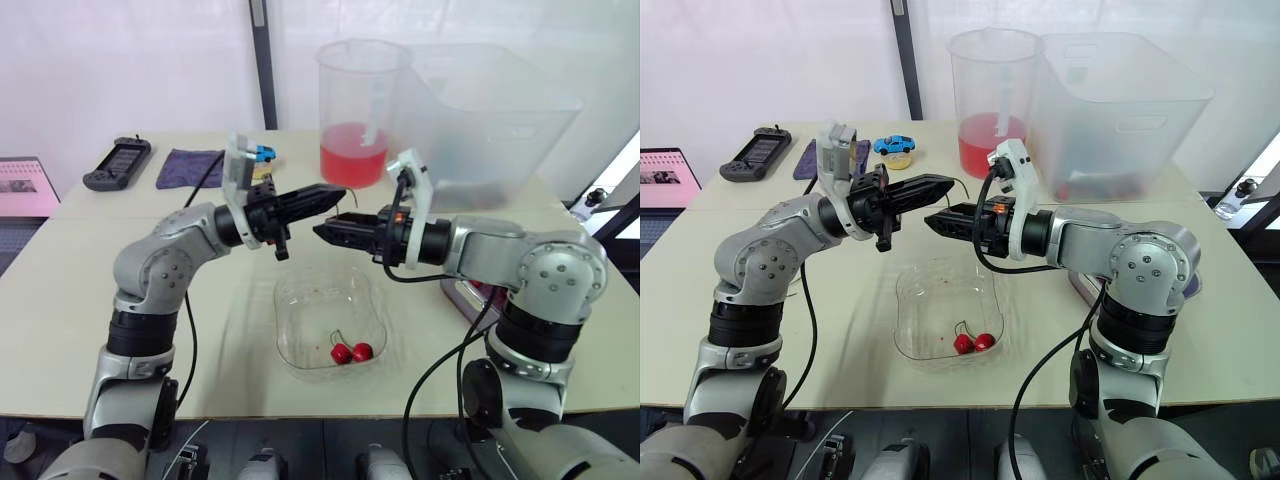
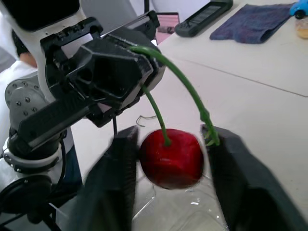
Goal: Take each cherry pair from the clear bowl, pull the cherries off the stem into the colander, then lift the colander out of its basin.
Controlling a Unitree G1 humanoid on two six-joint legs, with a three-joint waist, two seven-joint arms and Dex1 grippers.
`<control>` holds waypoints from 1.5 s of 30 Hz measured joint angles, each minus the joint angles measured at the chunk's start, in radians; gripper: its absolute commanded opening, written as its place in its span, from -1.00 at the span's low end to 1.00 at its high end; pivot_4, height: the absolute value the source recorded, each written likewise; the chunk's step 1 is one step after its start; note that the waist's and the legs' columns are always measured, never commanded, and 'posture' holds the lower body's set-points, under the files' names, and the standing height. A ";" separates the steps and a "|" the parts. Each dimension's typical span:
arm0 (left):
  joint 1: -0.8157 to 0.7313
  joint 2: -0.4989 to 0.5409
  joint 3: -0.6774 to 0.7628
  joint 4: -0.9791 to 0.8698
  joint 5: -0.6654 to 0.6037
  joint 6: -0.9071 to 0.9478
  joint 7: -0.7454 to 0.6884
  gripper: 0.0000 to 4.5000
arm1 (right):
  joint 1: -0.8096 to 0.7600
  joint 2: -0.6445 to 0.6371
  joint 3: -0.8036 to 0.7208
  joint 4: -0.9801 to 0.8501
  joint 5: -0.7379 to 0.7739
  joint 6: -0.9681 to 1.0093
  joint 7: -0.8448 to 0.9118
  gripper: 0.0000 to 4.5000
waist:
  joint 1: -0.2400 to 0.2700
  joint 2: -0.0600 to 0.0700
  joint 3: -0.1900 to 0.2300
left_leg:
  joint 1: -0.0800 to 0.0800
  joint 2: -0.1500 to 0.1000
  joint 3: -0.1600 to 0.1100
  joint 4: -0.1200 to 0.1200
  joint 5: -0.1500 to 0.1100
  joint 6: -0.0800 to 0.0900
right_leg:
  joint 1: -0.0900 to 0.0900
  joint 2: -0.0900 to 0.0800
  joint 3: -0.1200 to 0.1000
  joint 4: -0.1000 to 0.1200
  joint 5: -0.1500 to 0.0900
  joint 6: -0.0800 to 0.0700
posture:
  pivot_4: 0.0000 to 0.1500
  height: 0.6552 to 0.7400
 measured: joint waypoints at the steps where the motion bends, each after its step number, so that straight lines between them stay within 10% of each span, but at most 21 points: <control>1: 0.000 -0.001 0.000 0.000 0.000 0.000 0.000 -1.00 | 0.000 0.001 -0.002 0.000 0.004 0.002 -0.006 -0.62 | 0.000 0.000 0.000 | 0.000 0.000 0.000 0.000 0.000 0.000 | 0.000 0.000 0.000 0.000 0.000 0.000 | 1.00 0.85; 28: 0.002 -0.003 -0.009 0.013 0.022 -0.011 -0.024 -1.00 | 0.095 -0.245 0.175 -0.058 0.034 0.013 0.090 -0.62 | 0.002 0.000 0.000 | 0.000 0.000 0.000 0.000 -0.001 0.002 | 0.000 0.000 0.000 -0.001 0.000 0.000 | 1.00 0.85; 38: 0.006 0.019 -0.001 0.014 0.022 -0.020 -0.024 -1.00 | 0.227 -0.873 0.126 0.174 -0.195 -0.285 0.347 -0.62 | 0.015 0.000 0.000 | 0.000 0.000 0.004 0.000 -0.002 0.003 | 0.002 0.000 0.000 -0.003 0.000 0.000 | 1.00 0.85; 45: 0.044 0.022 0.000 -0.025 0.023 -0.020 -0.001 -1.00 | 0.370 -0.957 0.209 0.369 -0.349 -0.470 0.493 -0.43 | 0.003 0.000 0.000 | 0.001 0.001 0.005 -0.001 -0.002 0.003 | 0.002 0.000 0.001 -0.003 0.000 0.000 | 1.00 0.85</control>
